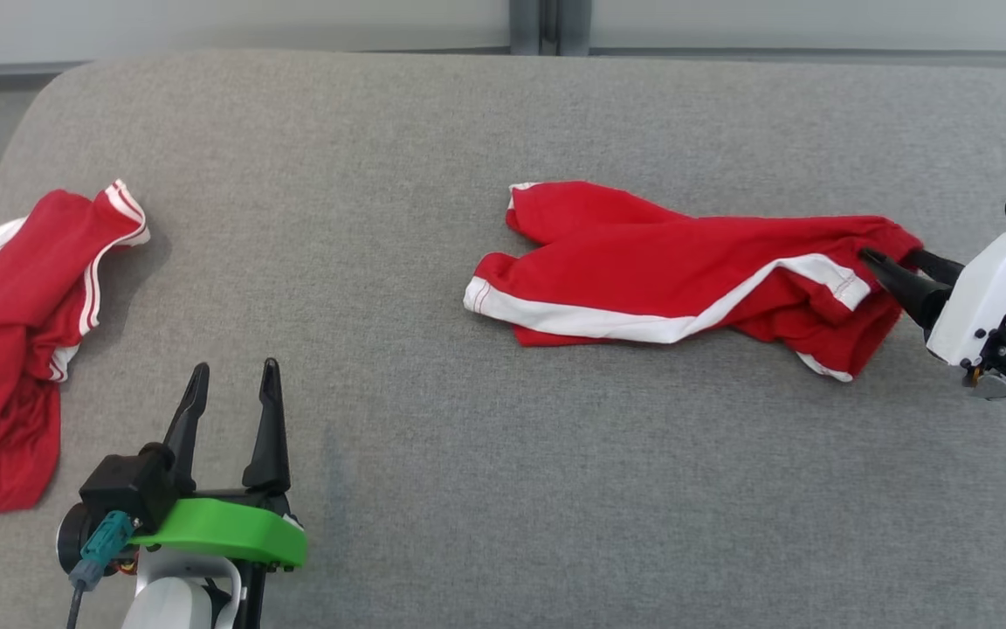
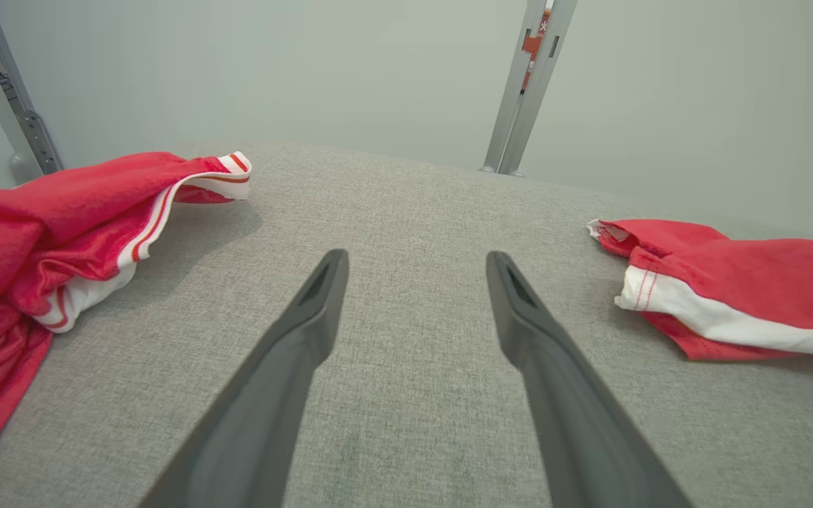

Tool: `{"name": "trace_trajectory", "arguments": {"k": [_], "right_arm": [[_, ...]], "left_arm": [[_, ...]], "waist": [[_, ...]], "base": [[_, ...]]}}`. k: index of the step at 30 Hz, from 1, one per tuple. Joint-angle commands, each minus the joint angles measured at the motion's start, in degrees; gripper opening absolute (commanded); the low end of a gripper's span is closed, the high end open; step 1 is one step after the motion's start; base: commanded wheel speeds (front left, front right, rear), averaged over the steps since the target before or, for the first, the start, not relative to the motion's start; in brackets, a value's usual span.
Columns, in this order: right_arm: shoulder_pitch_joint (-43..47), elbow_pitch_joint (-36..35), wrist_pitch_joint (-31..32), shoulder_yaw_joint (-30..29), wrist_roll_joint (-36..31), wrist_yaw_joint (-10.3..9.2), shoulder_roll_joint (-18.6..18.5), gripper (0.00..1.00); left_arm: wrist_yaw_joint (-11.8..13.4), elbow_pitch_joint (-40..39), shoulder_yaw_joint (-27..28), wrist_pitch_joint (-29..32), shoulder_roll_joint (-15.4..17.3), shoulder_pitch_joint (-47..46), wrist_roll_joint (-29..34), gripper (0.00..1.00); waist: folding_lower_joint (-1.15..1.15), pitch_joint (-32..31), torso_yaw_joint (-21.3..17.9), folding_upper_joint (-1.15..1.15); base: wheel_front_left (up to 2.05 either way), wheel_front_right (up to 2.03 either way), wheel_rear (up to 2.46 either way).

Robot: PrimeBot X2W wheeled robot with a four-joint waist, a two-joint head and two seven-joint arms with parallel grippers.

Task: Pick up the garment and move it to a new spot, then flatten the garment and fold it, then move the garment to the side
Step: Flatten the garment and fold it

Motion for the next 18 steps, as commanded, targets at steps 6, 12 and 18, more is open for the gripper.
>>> {"name": "trace_trajectory", "arguments": {"k": [6,12,18], "right_arm": [[4.5,-5.9,-7.1,-0.4,-3.2,0.0,0.3,1.0],[9.7,-11.4,-16.6,-2.8,-10.0,0.0,3.3,1.0],[18.3,-15.6,-24.4,-5.9,-16.0,0.0,9.3,1.0]], "left_arm": [[-0.2,0.1,0.5,0.0,1.3,1.9,0.1,1.0],[0.2,-0.1,0.4,0.3,1.6,3.0,-0.5,1.0],[0.4,-0.7,-0.2,0.7,1.3,3.9,-1.0,1.0]], "waist": [[0.0,-6.7,-6.4,0.0],[0.0,-8.7,-9.0,0.0],[0.0,-9.3,-10.4,0.0]], "base": [[0.0,0.0,0.0],[0.0,0.0,0.0],[0.0,0.0,0.0]]}}
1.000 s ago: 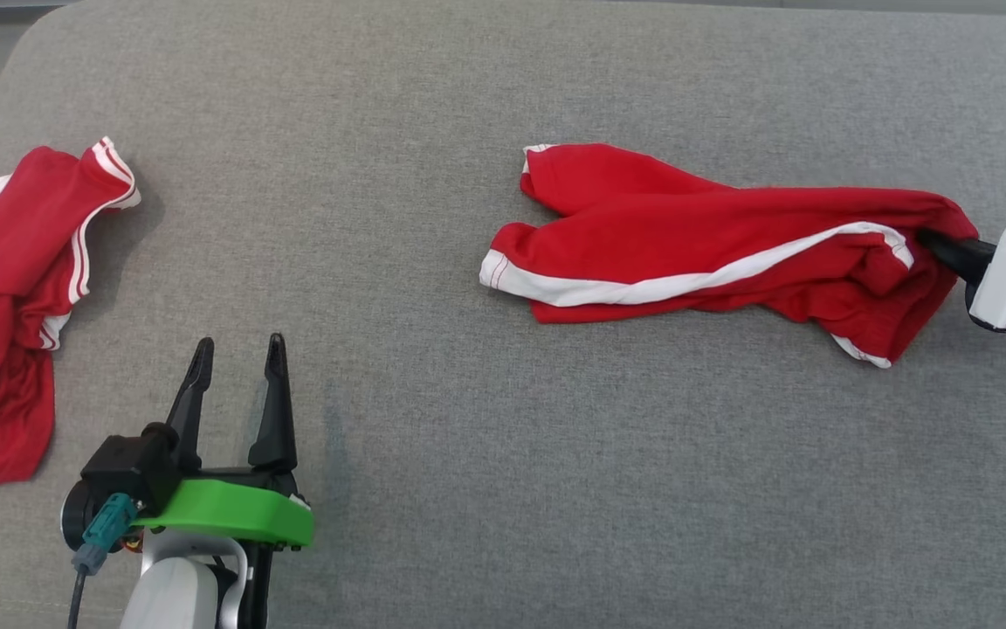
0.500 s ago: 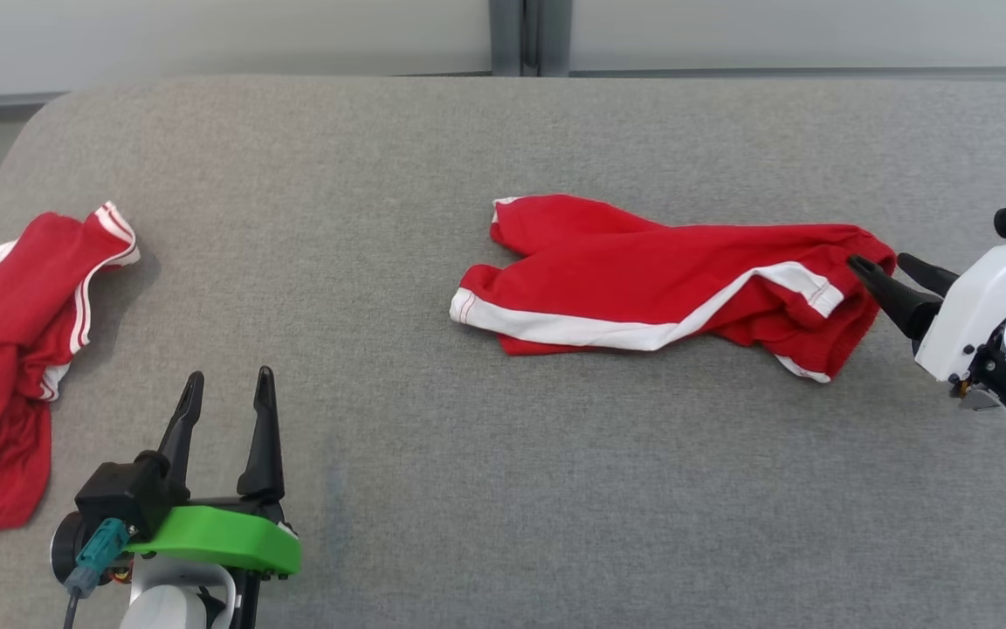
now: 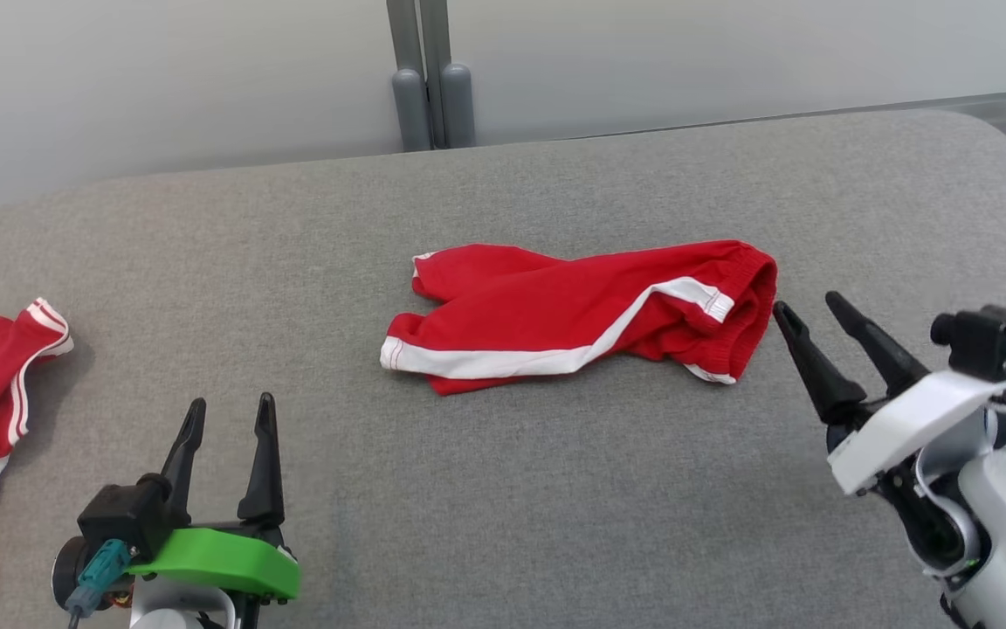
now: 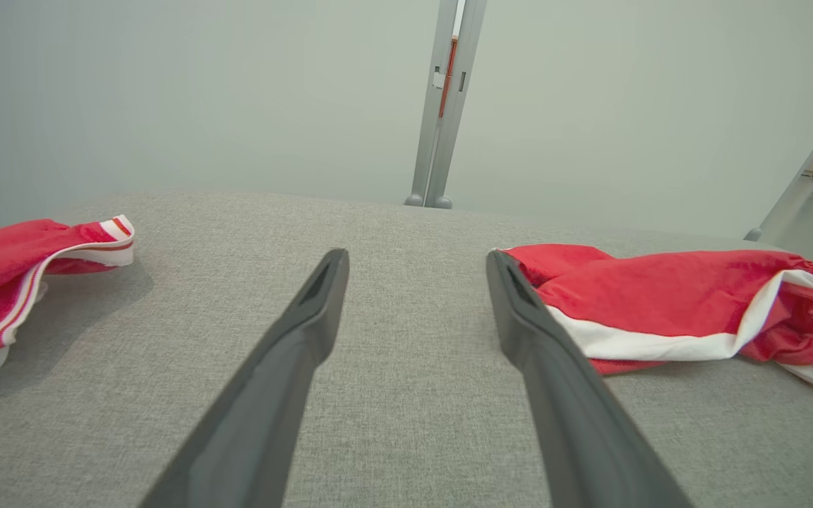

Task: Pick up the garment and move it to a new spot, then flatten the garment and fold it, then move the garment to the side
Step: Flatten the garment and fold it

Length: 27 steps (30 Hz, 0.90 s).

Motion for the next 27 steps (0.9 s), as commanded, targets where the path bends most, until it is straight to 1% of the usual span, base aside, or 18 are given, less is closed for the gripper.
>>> {"name": "trace_trajectory", "arguments": {"k": [1,5,11,16,22,24,27], "right_arm": [[2.1,-0.7,-1.6,-1.0,-1.2,-0.02,0.9,1.0],[6.7,-2.8,-4.9,-2.3,-5.3,-0.01,4.7,1.0],[9.2,-3.8,-5.6,-4.0,-10.6,-0.01,7.7,1.0],[10.0,-3.7,-4.9,-5.8,-13.3,-0.02,9.3,1.0],[9.7,-4.0,-3.8,-7.1,-15.6,-0.01,9.8,1.0],[9.6,-4.0,-3.6,-7.3,-16.1,-0.02,9.9,1.0],[9.2,-4.2,-3.0,-6.9,-16.4,-0.01,10.2,1.0]], "left_arm": [[0.1,-0.3,-0.1,0.1,0.1,0.7,-0.4,1.0],[0.2,-0.5,-0.3,0.5,0.2,0.9,-0.8,1.0],[0.2,-0.3,-0.8,1.1,0.6,0.4,-1.1,1.0],[-0.2,0.1,-1.9,3.8,0.8,-0.4,-1.9,1.0],[-0.5,0.4,-3.4,9.1,1.3,-2.5,-3.8,1.0],[-0.8,1.6,-4.4,12.3,1.1,-3.8,-5.5,1.0],[-1.0,3.7,-6.1,16.5,2.4,-6.7,-7.0,1.0]], "waist": [[0.0,-0.9,-1.1,0.0],[0.0,-0.4,-1.8,0.0],[0.0,-0.5,-2.4,0.0],[0.0,-0.5,-3.1,0.0],[0.0,0.3,-4.3,0.0],[0.0,0.9,-4.6,0.0],[0.0,1.9,-5.4,0.0]], "base": [[0.0,0.0,0.0],[0.0,0.0,0.0],[0.0,0.0,0.0],[0.0,0.0,0.0],[0.0,0.0,0.0],[0.0,0.0,0.0],[0.0,0.0,0.0]]}}
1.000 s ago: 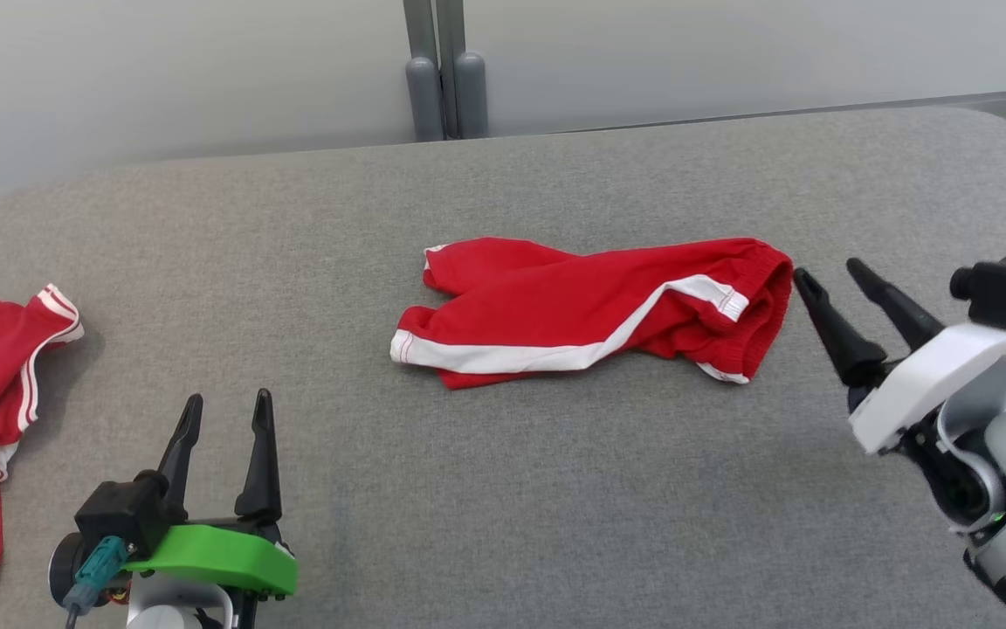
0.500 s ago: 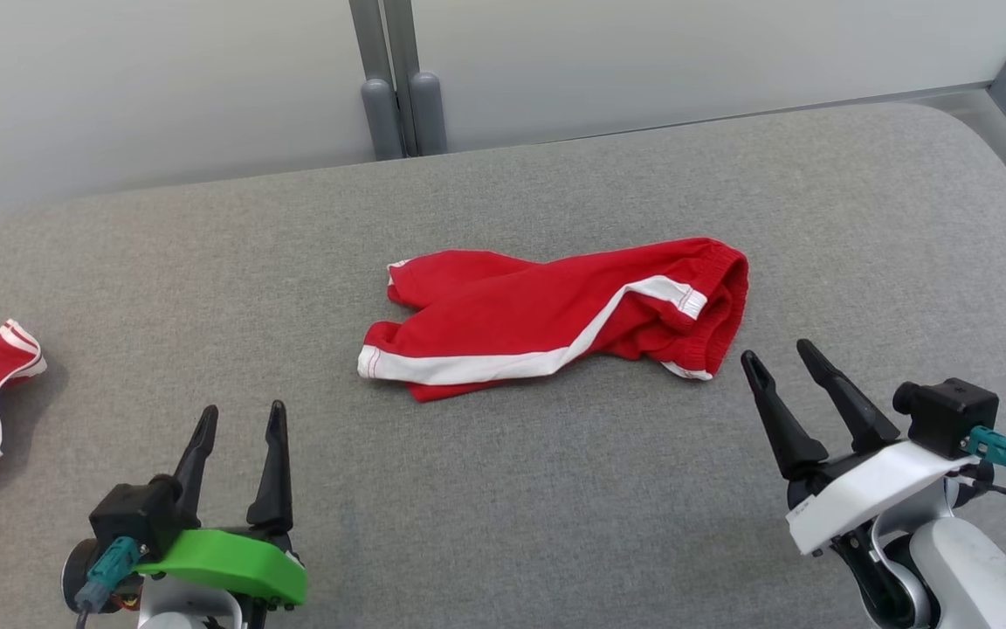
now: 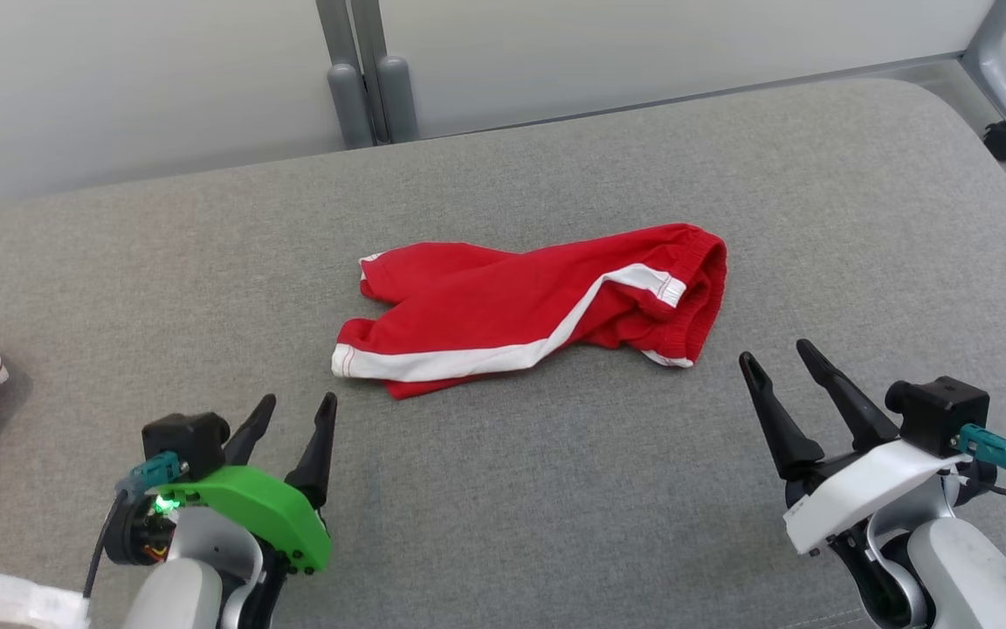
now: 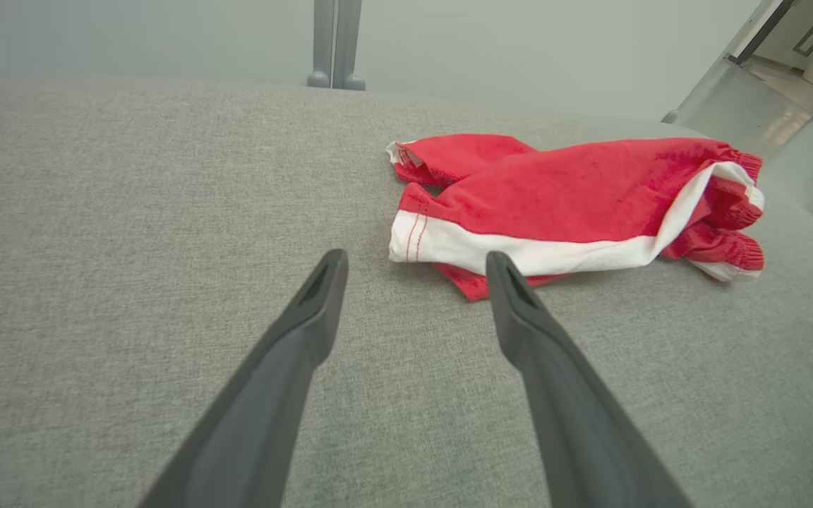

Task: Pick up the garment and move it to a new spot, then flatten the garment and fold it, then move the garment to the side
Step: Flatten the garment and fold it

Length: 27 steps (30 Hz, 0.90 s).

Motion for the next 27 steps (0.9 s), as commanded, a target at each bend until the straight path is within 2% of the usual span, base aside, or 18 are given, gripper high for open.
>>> {"name": "trace_trajectory", "arguments": {"k": [1,8,19,20,22,27], "right_arm": [[-0.5,-0.3,0.2,0.1,-0.3,0.0,0.0,1.0],[-2.0,-0.3,0.7,1.0,-0.5,0.0,0.4,1.0],[-3.7,1.2,-0.1,2.9,-0.1,-0.01,0.7,1.0],[-3.8,1.3,-0.1,3.0,-0.1,0.0,0.8,1.0],[-3.7,1.7,-0.3,3.1,0.0,0.0,0.9,1.0],[-3.4,2.5,-0.5,3.6,0.2,0.0,1.0,1.0]], "left_arm": [[-0.3,0.9,-0.4,1.4,1.0,-2.1,-0.9,1.0],[-0.5,8.4,-3.5,9.9,3.9,-10.8,-7.0,1.0],[-0.5,16.3,-13.2,9.7,10.1,-18.0,-15.6,1.0],[-0.5,16.7,-13.9,9.2,10.5,-18.2,-16.5,0.4],[-0.5,17.2,-15.2,8.2,11.2,-18.6,-17.4,0.0],[-0.5,17.3,-18.4,5.5,12.1,-19.2,-20.1,0.0]], "waist": [[0.0,1.1,-0.9,0.0],[0.0,4.2,-3.0,0.0],[0.0,6.4,-5.7,0.0],[0.0,6.4,-5.7,0.0],[0.0,6.2,-5.6,0.0],[0.0,5.5,-4.7,0.0]], "base": [[0.0,0.0,0.0],[0.0,0.0,0.0],[0.0,0.0,0.0],[0.0,0.0,0.0],[0.0,0.0,0.0],[0.0,0.0,0.0]]}}
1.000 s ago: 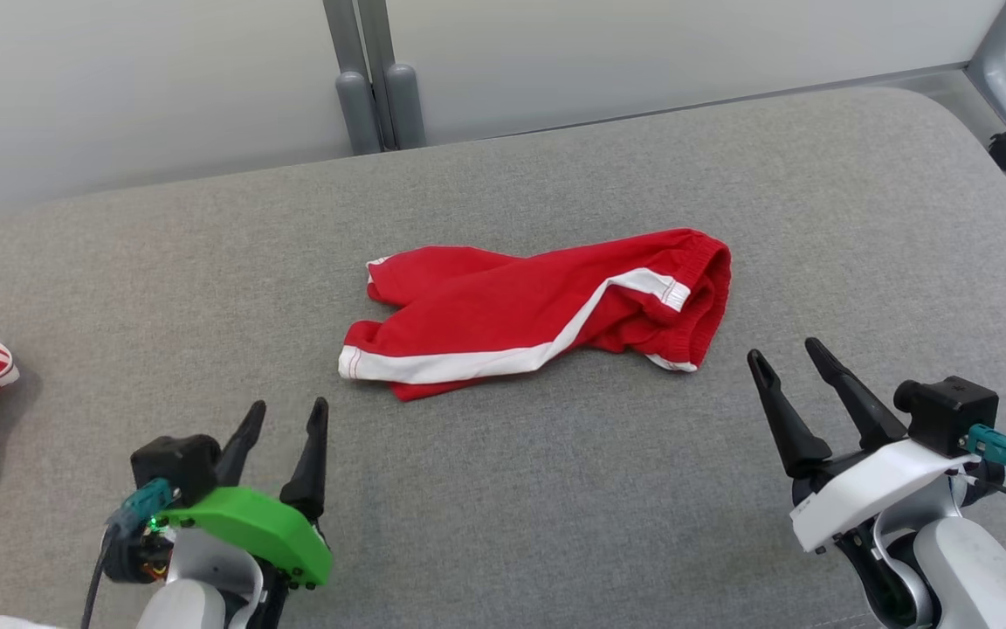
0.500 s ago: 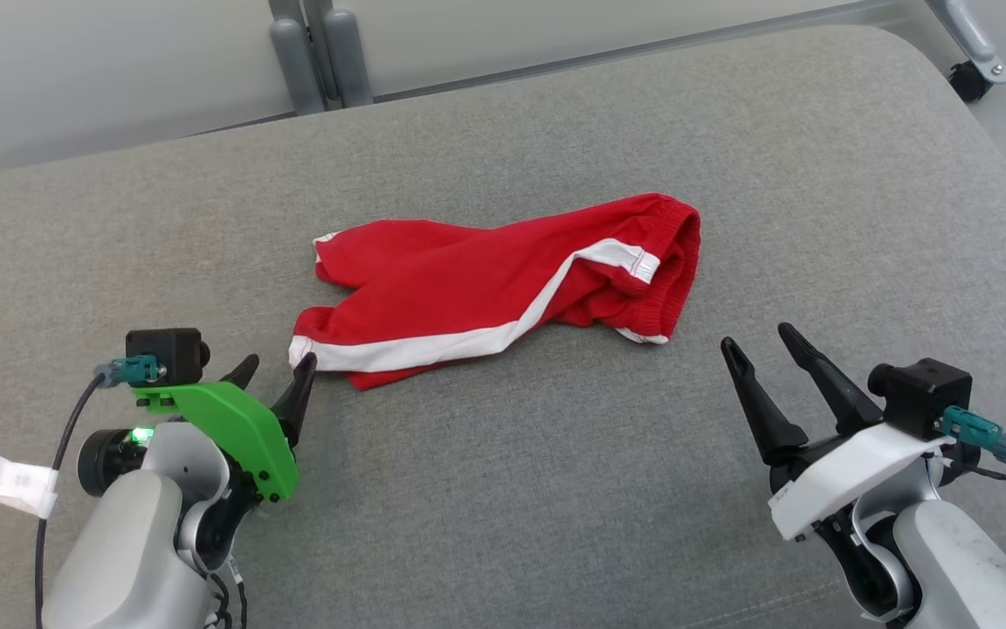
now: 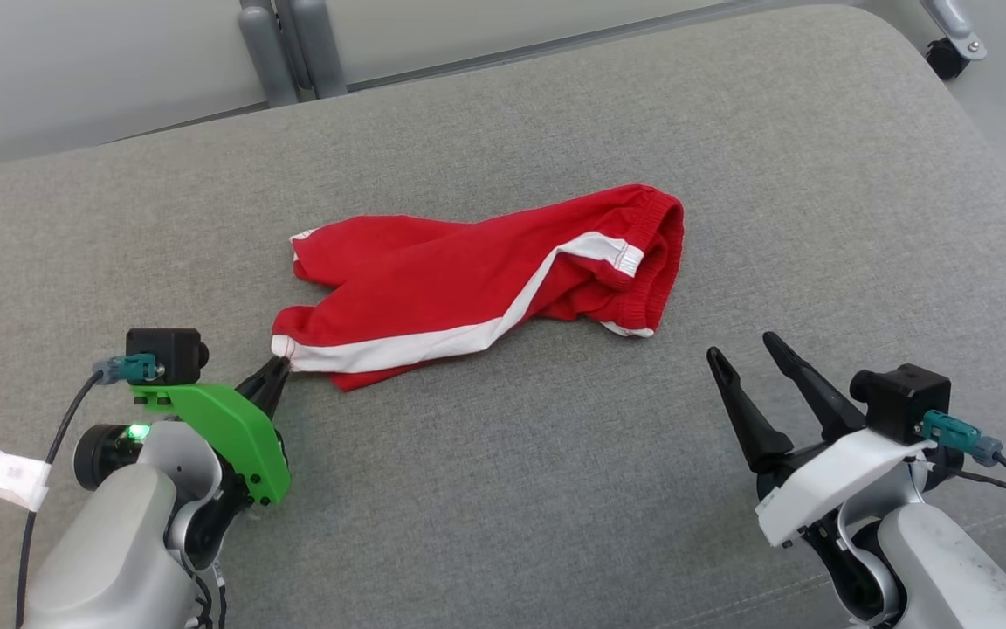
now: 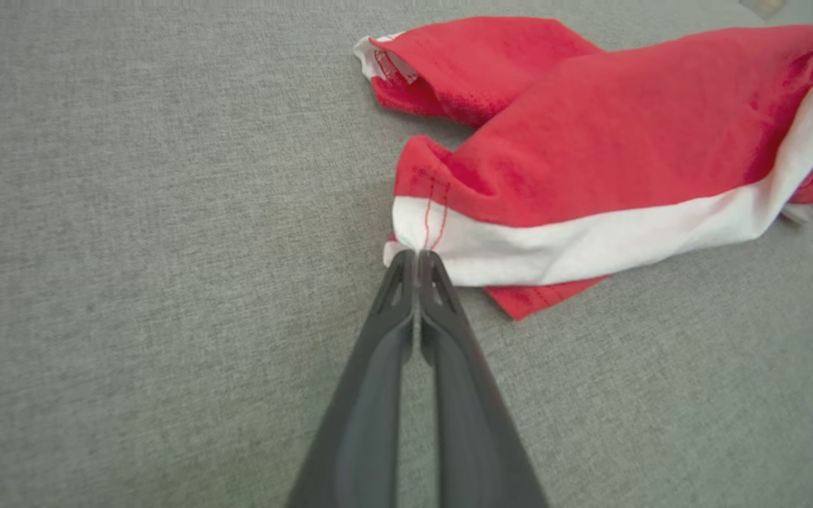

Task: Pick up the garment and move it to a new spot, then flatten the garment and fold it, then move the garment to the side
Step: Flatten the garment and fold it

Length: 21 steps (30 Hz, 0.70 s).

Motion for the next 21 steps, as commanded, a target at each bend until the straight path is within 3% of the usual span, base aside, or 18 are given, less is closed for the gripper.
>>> {"name": "trace_trajectory", "arguments": {"k": [1,11,21], "right_arm": [[-0.3,0.2,-0.4,0.2,0.2,-0.01,0.1,1.0],[0.6,1.3,-0.1,0.2,0.5,-0.01,0.0,1.0],[2.5,1.6,0.2,-1.0,0.7,0.0,-0.3,1.0]], "left_arm": [[-0.2,0.0,-0.5,-0.6,0.7,-0.8,-0.7,0.0],[0.0,-0.4,-2.4,-4.8,2.4,2.5,-4.0,0.0],[4.2,-8.6,-2.9,-3.3,3.4,12.6,-5.7,0.0]], "waist": [[0.0,-0.4,0.5,0.0],[0.0,-3.1,2.3,0.0],[0.0,-5.6,3.2,0.0]], "base": [[0.0,0.0,0.0],[0.0,0.0,0.0],[0.0,0.0,0.0]]}}
